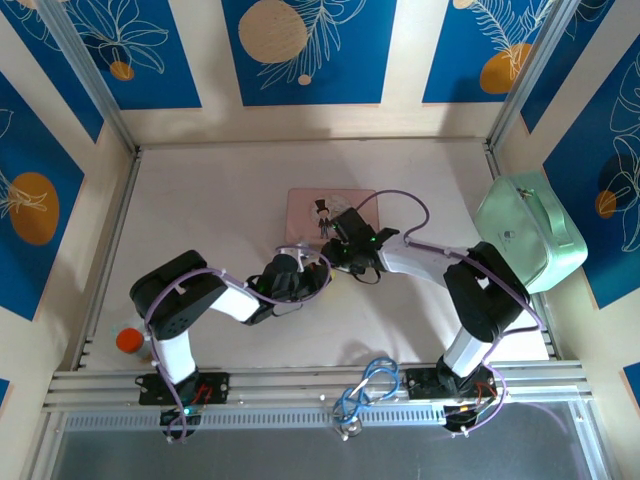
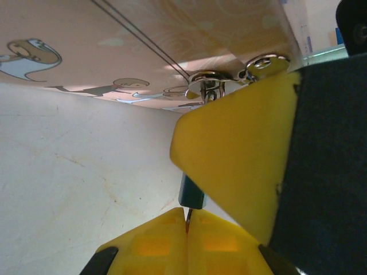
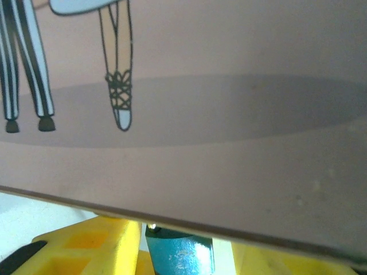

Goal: Unlock the padlock with the key

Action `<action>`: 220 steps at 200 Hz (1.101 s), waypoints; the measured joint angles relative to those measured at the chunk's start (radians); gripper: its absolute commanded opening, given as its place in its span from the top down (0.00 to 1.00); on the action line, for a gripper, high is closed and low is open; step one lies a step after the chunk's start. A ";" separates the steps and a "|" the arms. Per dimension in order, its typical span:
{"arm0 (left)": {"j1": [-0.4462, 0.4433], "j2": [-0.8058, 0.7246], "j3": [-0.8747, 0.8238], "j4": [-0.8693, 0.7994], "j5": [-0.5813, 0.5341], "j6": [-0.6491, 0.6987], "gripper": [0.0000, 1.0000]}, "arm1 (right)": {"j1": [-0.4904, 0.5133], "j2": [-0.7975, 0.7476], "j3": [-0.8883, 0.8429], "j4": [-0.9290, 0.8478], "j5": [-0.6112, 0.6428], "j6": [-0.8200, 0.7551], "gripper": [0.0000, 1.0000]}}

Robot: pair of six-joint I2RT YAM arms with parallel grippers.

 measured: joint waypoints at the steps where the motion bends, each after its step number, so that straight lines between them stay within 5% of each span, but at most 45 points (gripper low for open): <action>1: 0.000 0.000 0.000 0.000 0.000 0.000 1.00 | 0.000 0.000 0.001 0.000 0.000 0.001 0.59; 59: 0.003 -0.010 0.000 -0.009 0.001 0.000 1.00 | 0.008 0.008 0.034 -0.043 0.018 -0.017 0.79; 83: 0.003 -0.018 -0.005 -0.023 0.000 -0.001 0.64 | 0.009 0.020 0.061 -0.073 0.020 -0.013 0.82; 95: 0.004 -0.026 -0.012 -0.032 0.002 0.008 0.57 | 0.009 0.034 0.082 -0.097 0.020 -0.008 0.82; 129: 0.004 -0.074 -0.022 -0.068 -0.008 0.027 0.74 | 0.009 0.088 0.173 -0.190 0.015 0.003 0.82; 220: 0.005 -0.097 -0.022 -0.137 -0.033 0.027 0.76 | 0.006 0.140 0.265 -0.298 -0.002 0.029 0.82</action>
